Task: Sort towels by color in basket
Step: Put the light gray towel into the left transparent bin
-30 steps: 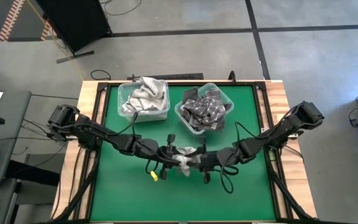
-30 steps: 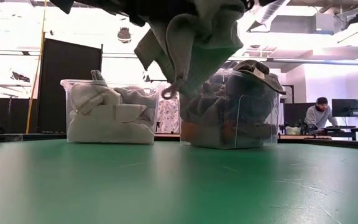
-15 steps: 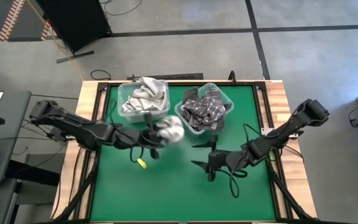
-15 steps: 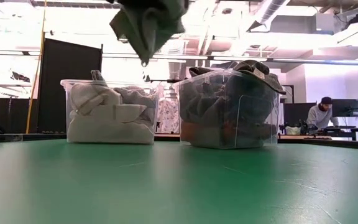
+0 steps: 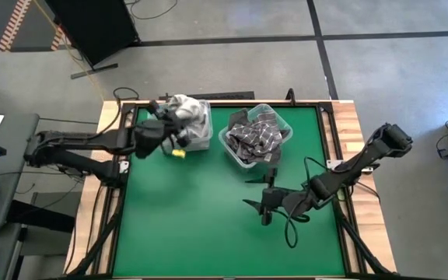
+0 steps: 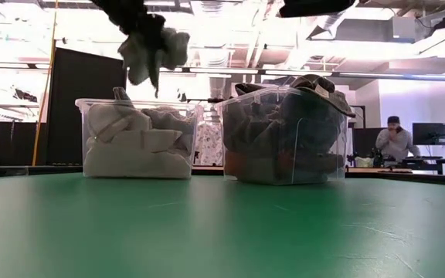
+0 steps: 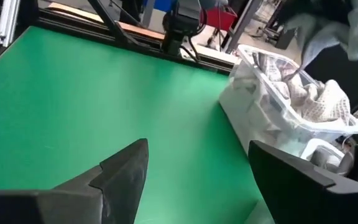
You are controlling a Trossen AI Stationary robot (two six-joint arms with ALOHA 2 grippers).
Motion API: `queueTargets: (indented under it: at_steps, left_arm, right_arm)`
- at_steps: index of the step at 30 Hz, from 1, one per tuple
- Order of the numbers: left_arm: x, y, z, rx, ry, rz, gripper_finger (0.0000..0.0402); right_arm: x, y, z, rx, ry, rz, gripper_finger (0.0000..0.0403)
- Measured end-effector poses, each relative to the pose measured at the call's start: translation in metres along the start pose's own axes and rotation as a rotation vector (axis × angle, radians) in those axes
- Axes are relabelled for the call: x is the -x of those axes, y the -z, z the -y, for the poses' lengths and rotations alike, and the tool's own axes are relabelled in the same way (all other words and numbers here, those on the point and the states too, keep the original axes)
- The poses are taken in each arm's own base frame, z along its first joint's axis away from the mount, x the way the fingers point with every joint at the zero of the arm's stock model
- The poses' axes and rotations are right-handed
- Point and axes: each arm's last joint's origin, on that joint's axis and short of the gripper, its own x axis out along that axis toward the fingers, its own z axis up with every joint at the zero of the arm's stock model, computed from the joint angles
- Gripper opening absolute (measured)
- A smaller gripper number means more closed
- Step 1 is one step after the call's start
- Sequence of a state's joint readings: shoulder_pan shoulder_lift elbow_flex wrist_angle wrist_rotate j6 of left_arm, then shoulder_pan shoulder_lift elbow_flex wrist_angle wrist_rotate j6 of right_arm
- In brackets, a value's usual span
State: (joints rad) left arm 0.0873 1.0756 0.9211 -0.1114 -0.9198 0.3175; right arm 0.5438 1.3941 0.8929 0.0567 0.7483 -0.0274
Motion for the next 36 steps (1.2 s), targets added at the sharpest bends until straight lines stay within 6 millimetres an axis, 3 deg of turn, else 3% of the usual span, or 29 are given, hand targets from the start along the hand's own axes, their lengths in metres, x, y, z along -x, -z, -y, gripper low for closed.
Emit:
queueTargets:
  at_steps: [9, 22, 29, 33, 36]
  left_arm:
    - [-0.059, 0.054, -0.02, 0.327, -0.024, -0.373, 0.0084]
    - [-0.123, 0.114, -0.005, 0.508, 0.175, -0.734, 0.0086]
    - [-0.133, 0.13, -0.001, 0.52, 0.221, -0.824, 0.0086]
    - [-0.128, 0.124, -0.006, 0.529, 0.234, -0.794, 0.01]
    - [-0.121, 0.118, -0.012, 0.542, 0.238, -0.77, 0.0134]
  right_arm:
    - [0.005, 0.001, -0.006, 0.009, -0.024, -0.005, 0.0311]
    - [0.007, 0.003, -0.008, -0.004, -0.03, -0.014, 0.0311]
    - [0.008, 0.007, -0.009, -0.019, -0.032, -0.048, 0.0311]
    - [0.008, 0.009, -0.009, -0.027, -0.03, -0.065, 0.0311]
    - [0.008, 0.009, -0.009, -0.031, -0.031, -0.067, 0.0311]
